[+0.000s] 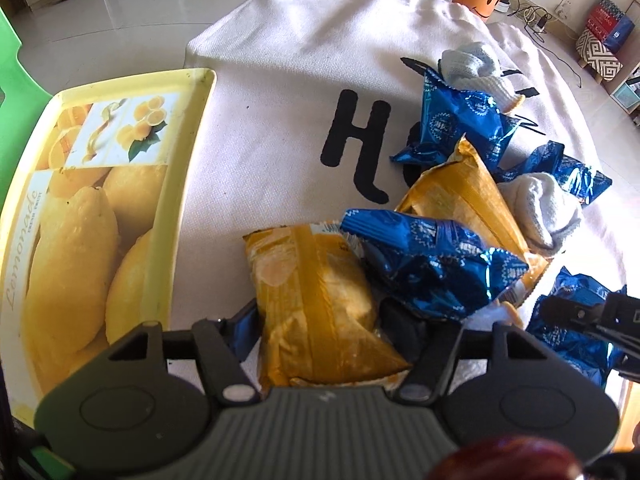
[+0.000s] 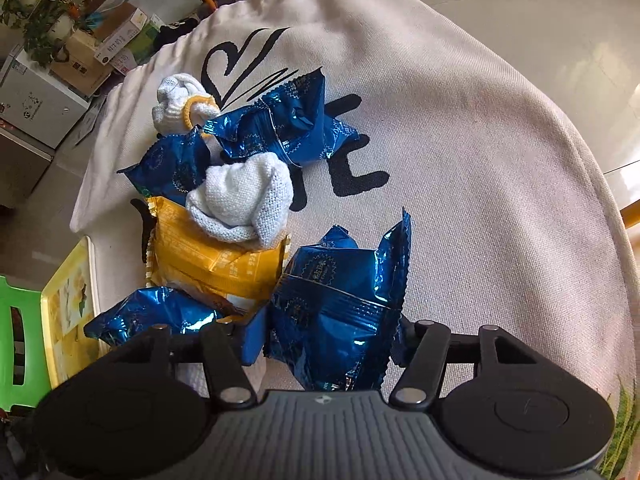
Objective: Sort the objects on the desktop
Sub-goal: 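Close the left gripper on the yellow packet while the right closes on the blue packet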
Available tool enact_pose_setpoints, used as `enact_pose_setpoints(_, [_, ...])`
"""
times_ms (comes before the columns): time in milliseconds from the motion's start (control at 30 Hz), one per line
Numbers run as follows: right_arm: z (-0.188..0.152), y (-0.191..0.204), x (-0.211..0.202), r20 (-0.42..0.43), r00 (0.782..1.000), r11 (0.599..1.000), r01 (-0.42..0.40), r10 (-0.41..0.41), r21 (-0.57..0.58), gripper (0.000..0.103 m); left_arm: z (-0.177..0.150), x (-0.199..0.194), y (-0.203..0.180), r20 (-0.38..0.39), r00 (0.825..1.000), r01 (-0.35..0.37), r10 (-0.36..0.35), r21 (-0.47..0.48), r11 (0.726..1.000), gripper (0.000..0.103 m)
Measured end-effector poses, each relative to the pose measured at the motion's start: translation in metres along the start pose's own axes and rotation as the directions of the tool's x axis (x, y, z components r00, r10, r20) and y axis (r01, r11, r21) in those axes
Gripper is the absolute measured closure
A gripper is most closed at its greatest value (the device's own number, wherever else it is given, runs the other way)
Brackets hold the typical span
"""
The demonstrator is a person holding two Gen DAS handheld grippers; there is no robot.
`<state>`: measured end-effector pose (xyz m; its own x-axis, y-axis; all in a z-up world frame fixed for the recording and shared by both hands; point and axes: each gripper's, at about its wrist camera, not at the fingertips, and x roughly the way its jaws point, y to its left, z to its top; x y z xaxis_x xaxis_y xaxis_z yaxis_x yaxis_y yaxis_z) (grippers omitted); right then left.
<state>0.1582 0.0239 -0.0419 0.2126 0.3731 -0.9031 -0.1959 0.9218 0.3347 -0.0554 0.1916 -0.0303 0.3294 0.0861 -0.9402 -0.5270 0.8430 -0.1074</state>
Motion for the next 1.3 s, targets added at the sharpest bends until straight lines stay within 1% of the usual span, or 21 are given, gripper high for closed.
enact_pose_setpoints(33, [-0.001,0.001,-0.003,0.004,1.000,1.000,-0.004,0.004,-0.001,0.044,0.005,-0.005,-0.006,0.008,1.000,0.002,-0.002,0.003,1.000,0.040])
enact_pose_setpoints(100, [0.002,0.003,-0.006,0.014,1.000,1.000,-0.013,0.014,-0.003,0.044,0.002,-0.018,-0.001,0.022,1.000,0.006,-0.006,0.010,1.000,0.042])
enact_pose_setpoints(133, [0.002,0.004,-0.008,0.018,1.000,1.000,-0.017,0.017,-0.003,0.044,-0.001,-0.025,-0.006,0.029,1.000,0.009,-0.010,0.014,1.000,0.042])
enact_pose_setpoints(200, [0.001,0.006,-0.014,0.026,0.999,1.000,-0.025,0.025,-0.003,0.044,0.002,-0.021,-0.019,0.040,0.999,0.018,-0.019,0.020,1.000,0.042])
enact_pose_setpoints(267, [0.001,0.007,-0.020,0.036,0.999,1.000,-0.028,0.028,-0.003,0.044,0.013,-0.010,-0.032,0.048,0.998,0.027,-0.028,0.022,0.999,0.043])
enact_pose_setpoints(300, [0.000,0.009,-0.024,0.041,0.999,1.000,-0.029,0.029,-0.004,0.044,0.010,-0.017,-0.032,0.052,0.998,0.031,-0.032,0.023,0.999,0.043])
enact_pose_setpoints(400, [-0.001,0.010,-0.030,0.049,0.998,1.000,-0.026,0.026,-0.003,0.044,0.009,-0.021,-0.033,0.057,0.998,0.039,-0.041,0.041,0.998,0.043])
enact_pose_setpoints(500, [-0.002,0.011,-0.032,0.050,0.999,1.000,-0.021,0.021,-0.005,0.044,0.008,-0.011,-0.032,0.025,0.999,0.037,-0.038,0.036,0.999,0.043])
enact_pose_setpoints(567, [-0.002,0.011,-0.032,0.047,0.999,1.000,-0.026,0.026,-0.002,0.044,0.009,-0.007,-0.029,-0.006,0.999,0.052,-0.052,0.010,0.999,0.043])
enact_pose_setpoints(633, [-0.002,0.012,-0.033,0.048,0.998,0.999,-0.032,0.032,-0.002,0.044,0.011,-0.008,-0.027,-0.020,0.997,0.069,-0.070,-0.012,0.998,0.043])
enact_pose_setpoints(800, [-0.002,0.016,-0.037,0.057,0.997,0.999,-0.054,0.054,-0.003,0.044,0.015,-0.020,-0.023,0.018,0.997,0.074,-0.074,-0.022,0.997,0.044])
enact_pose_setpoints(1000, [-0.001,0.026,-0.047,0.077,0.993,0.996,-0.084,0.085,-0.016,0.044,0.017,-0.046,-0.018,0.054,0.990,0.134,-0.131,-0.056,0.989,0.044])
enact_pose_setpoints(1067, [-0.001,0.030,-0.049,0.083,0.992,0.996,-0.093,0.094,-0.017,0.044,0.018,-0.054,-0.015,0.073,0.987,0.149,-0.144,-0.062,0.987,0.044])
enact_pose_setpoints(1133, [-0.001,0.035,-0.051,0.085,0.991,0.994,-0.103,0.104,-0.022,0.044,0.019,-0.060,-0.014,0.092,0.986,0.148,-0.142,-0.065,0.987,0.044])
enact_pose_setpoints(1200, [-0.002,0.040,-0.052,0.084,0.990,0.993,-0.111,0.113,-0.029,0.044,0.021,-0.061,-0.013,0.097,0.985,0.148,-0.141,-0.071,0.986,0.044])
enact_pose_setpoints(1300, [-0.002,0.048,-0.052,0.083,0.988,0.991,-0.129,0.131,-0.026,0.044,0.026,-0.063,-0.006,0.098,0.983,0.167,-0.157,-0.108,0.980,0.045])
